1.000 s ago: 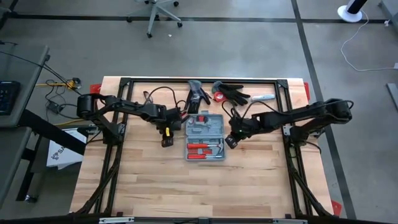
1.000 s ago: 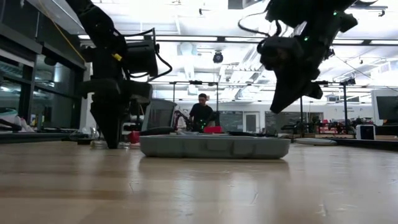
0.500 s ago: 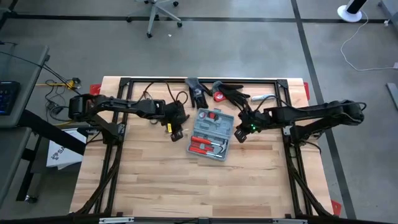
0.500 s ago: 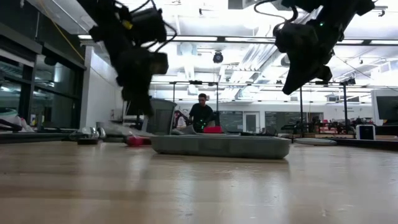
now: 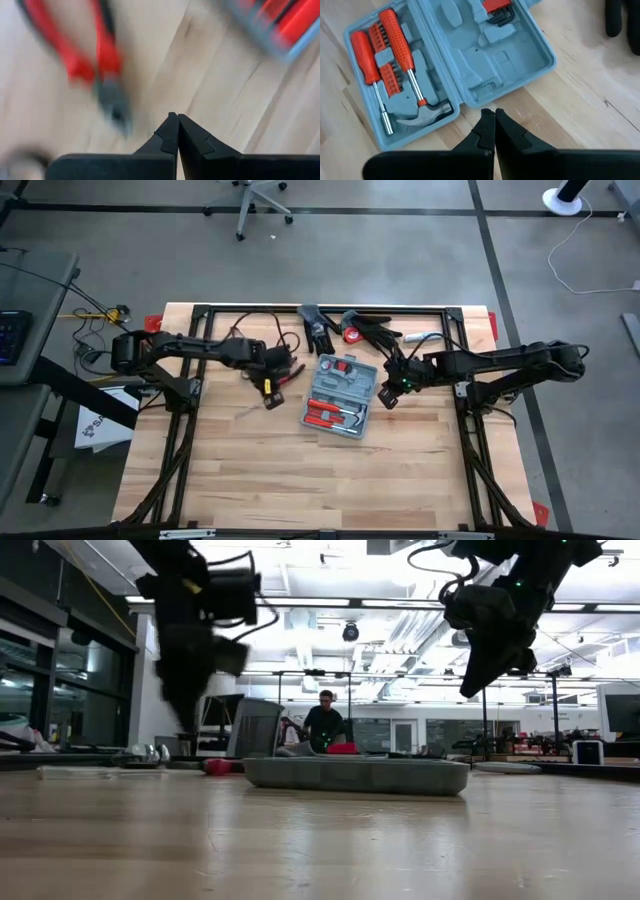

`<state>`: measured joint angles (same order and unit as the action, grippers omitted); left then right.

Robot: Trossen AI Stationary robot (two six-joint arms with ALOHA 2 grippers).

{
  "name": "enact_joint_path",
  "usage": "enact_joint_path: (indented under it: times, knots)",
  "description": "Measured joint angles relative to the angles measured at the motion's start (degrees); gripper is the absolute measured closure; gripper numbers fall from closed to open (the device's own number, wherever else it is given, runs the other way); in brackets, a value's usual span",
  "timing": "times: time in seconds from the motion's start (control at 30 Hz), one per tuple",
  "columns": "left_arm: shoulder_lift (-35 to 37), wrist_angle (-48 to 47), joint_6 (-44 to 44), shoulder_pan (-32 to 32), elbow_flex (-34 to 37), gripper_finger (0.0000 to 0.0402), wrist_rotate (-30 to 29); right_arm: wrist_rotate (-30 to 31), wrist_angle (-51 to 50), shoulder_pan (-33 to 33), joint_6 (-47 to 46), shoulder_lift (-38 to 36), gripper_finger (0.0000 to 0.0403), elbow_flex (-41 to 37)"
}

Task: Prefit tool cases
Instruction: Put the transparent flathead screwdriver into the gray tool box

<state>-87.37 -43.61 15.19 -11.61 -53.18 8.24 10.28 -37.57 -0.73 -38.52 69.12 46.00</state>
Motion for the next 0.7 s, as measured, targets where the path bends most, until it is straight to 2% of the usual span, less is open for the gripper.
enact_joint_path:
  times: [0.1,0.3,0.53,0.7]
  knots:
    - [0.5,-5.2,0.7,1.0,1.7,0.0396,0.0,0.4,-0.4,0.0,0.0,0.0,0.0403,0.0]
    - [6.0,-1.2,7.7,3.7,7.1,0.0337,1.9,0.7,-1.3,0.0,0.0,0.0,0.0403,0.0]
    - [12.0,0.3,16.1,8.4,14.0,0.0241,-4.8,1.7,-1.9,0.0,0.4,0.0,0.0403,0.0]
    - [12.3,3.8,17.7,12.0,18.5,0.0215,-6.3,2.3,-1.9,0.0,0.8,0.0,0.0403,0.0]
